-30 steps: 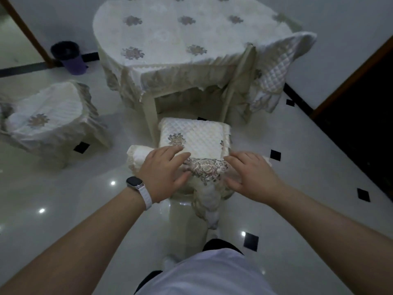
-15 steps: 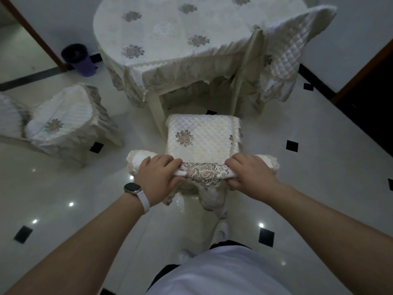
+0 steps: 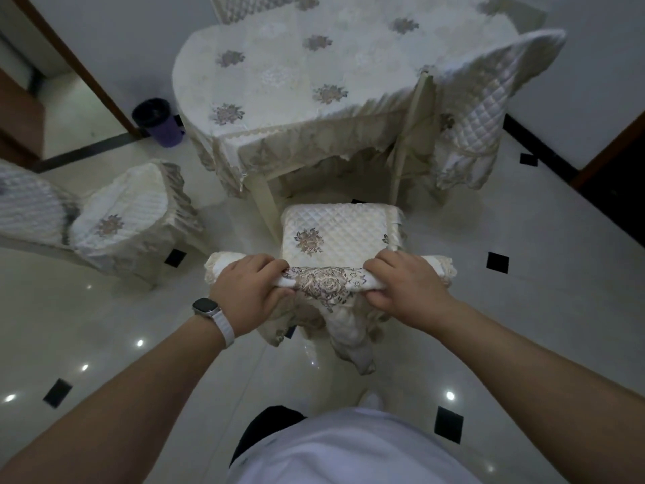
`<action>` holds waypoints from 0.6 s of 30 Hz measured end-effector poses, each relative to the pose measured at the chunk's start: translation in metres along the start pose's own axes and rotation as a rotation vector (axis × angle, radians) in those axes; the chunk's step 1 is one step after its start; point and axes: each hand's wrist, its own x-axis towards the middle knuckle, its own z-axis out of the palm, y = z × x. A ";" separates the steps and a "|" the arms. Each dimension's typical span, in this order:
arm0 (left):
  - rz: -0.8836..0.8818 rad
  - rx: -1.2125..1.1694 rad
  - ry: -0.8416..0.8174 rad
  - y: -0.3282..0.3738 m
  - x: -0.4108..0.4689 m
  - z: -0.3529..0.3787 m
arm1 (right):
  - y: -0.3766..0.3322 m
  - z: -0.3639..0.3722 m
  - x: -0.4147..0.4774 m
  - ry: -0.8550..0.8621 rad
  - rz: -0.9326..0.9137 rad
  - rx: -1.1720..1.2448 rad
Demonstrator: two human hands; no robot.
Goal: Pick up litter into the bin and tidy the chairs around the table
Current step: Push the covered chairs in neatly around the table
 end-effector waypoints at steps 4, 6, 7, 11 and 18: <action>-0.044 -0.044 0.048 0.006 0.025 0.004 | 0.021 -0.013 0.013 0.031 0.037 -0.004; -0.065 -0.069 0.096 0.011 0.037 0.004 | 0.031 -0.020 0.021 0.026 0.040 -0.017; -0.072 -0.081 0.116 0.014 0.044 0.004 | 0.036 -0.023 0.026 0.019 0.044 -0.026; -0.091 -0.091 0.119 0.014 0.071 0.006 | 0.054 -0.029 0.044 0.006 0.081 -0.029; -0.095 -0.113 0.135 -0.005 0.115 0.014 | 0.080 -0.026 0.082 -0.001 0.084 -0.021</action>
